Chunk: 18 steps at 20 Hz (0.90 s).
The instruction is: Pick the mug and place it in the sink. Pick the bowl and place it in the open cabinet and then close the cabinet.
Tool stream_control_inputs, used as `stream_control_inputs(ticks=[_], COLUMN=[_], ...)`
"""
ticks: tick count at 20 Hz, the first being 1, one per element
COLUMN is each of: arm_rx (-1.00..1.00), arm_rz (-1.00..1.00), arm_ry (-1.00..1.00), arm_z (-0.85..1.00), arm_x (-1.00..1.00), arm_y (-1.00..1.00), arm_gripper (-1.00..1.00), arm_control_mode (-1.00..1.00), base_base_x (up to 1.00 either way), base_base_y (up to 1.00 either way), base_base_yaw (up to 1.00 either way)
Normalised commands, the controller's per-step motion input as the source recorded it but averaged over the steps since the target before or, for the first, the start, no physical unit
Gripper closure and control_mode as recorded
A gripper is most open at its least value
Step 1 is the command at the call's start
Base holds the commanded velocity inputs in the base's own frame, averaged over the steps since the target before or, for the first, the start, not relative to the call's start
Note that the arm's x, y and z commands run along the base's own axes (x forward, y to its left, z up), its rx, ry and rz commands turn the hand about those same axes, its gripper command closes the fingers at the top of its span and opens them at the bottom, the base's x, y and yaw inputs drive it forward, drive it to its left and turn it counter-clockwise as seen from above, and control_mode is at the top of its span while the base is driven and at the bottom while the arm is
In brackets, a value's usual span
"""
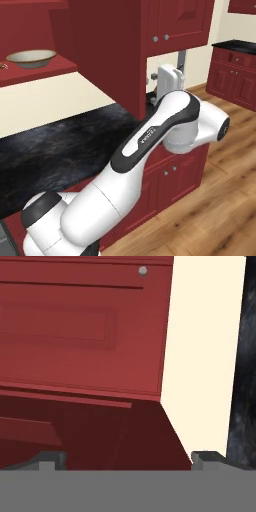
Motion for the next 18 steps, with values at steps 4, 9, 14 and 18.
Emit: stream_control_inputs(ticks=[4,9,14,18], arm_rx=[0.00,0.00,0.00,0.00], arm_rz=[0.07,0.06,0.05,0.03], arm_ry=[-0.01,-0.02,-0.03,-0.06], arm_z=[0.00,0.00,0.00,0.03], arm_x=[-0.18,-0.17,-0.01,-0.19], arm_y=[0.15,0.48,0.69,0.96], arm_gripper=[-1.00,-1.00,-1.00,-1.00], arm_control_mode=[-1.00,-1.00,-1.00,-1.00], base_base_x=[0.00,0.00,0.00,0.00], base_base_y=[0.00,0.00,0.00,0.00], base_base_yaw=[0.00,0.00,0.00,0.00])
